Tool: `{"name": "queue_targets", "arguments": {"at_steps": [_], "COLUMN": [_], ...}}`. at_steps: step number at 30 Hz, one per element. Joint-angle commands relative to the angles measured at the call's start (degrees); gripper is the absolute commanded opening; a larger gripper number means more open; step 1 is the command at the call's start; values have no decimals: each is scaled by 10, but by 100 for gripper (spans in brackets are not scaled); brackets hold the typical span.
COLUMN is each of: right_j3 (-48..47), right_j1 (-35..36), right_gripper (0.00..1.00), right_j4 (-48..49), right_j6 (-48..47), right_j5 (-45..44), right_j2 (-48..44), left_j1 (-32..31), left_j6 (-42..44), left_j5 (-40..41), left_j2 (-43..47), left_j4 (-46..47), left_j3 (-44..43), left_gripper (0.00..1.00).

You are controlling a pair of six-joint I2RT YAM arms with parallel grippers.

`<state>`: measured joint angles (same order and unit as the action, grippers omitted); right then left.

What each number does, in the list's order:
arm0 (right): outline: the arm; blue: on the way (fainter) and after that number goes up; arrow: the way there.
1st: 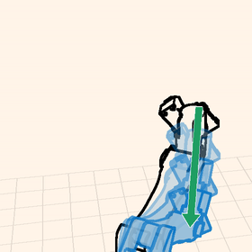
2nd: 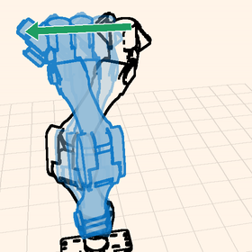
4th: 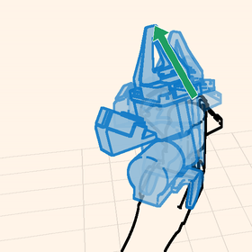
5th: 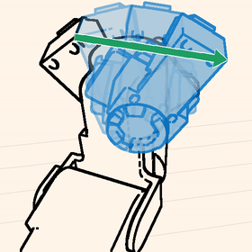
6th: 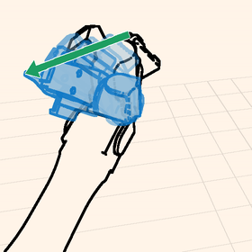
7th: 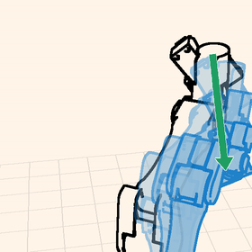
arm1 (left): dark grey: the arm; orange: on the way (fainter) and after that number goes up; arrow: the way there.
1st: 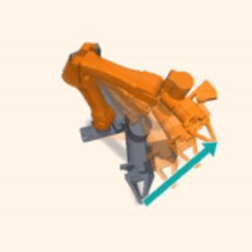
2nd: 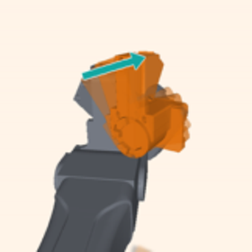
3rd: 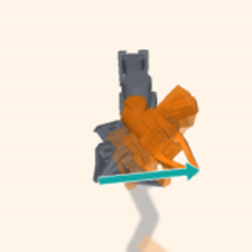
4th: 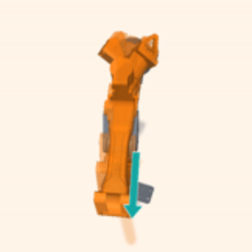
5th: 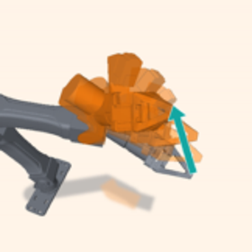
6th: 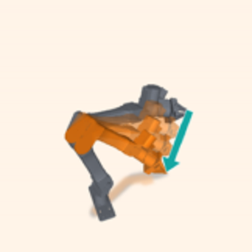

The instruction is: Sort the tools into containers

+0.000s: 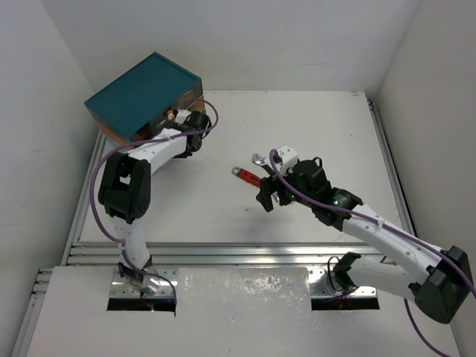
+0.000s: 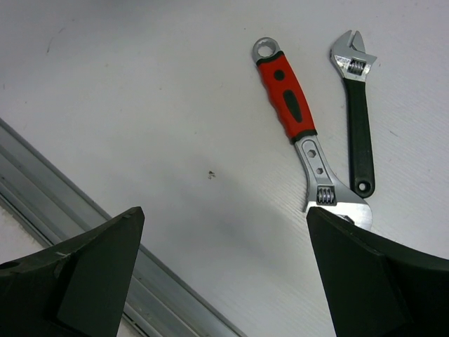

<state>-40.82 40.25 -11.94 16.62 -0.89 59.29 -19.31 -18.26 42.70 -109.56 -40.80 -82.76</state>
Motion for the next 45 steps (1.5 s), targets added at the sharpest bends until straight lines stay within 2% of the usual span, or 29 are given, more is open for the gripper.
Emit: {"name": "queue_targets", "arguments": {"at_steps": [1,7,11,18,22,24,27,28,30,34,35,36,37,39,40,42,43,44,45], "right_j3": [4,5,6,11,10,9,11,10,11,11,9,6,2,-4,-6,-1,6,8,11], "right_j1": [-3,-4,-4,-4,-3,-3,-4,-3,-3,-3,-4,-5,-8,-18,-21,-25,-25,-25,-25], "right_gripper": [99,99,99,99,99,99,99,99,99,99,99,99,99,99,99,99,99,99,99], "right_j4": [37,45,53,68,69,70,68,69,69,75,75,76,77,77,83,96,103,104,104], "right_j6": [-6,-3,5,12,10,11,10,10,10,10,13,26,36,64,71,82,84,86,86], "right_j5": [1,6,47,55,57,59,61,62,63,67,63,57,53,63,69,81,84,89,90], "right_j2": [7,21,21,23,23,22,23,23,21,26,35,41,48,70,73,71,68,65,61], "left_j1": [23,47,47,44,9,2,4,5,6,-8,-28,-42,-55,-90,-96,-103,-102,-102,-102], "left_j6": [28,54,67,72,137,203,255,269,281,242,233,226,221,221,221,227,233,243,268], "left_j5": [60,77,91,109,158,190,220,220,218,180,155,144,129,84,73,68,79,119,146], "left_j2": [-26,-75,-76,-73,-48,-38,-22,-13,-7,7,24,36,49,88,98,109,95,81,66], "left_j4": [11,10,15,15,71,113,173,210,227,184,169,172,172,189,197,207,218,225,232], "left_j3": [-41,-91,-97,-106,-80,-64,-37,-17,-6,-16,-14,-5,11,31,44,53,54,53,45], "left_gripper": [0,0,0,0,0,0,0,0,0,0,0,4,13,24,42,57,68,75,88]}}
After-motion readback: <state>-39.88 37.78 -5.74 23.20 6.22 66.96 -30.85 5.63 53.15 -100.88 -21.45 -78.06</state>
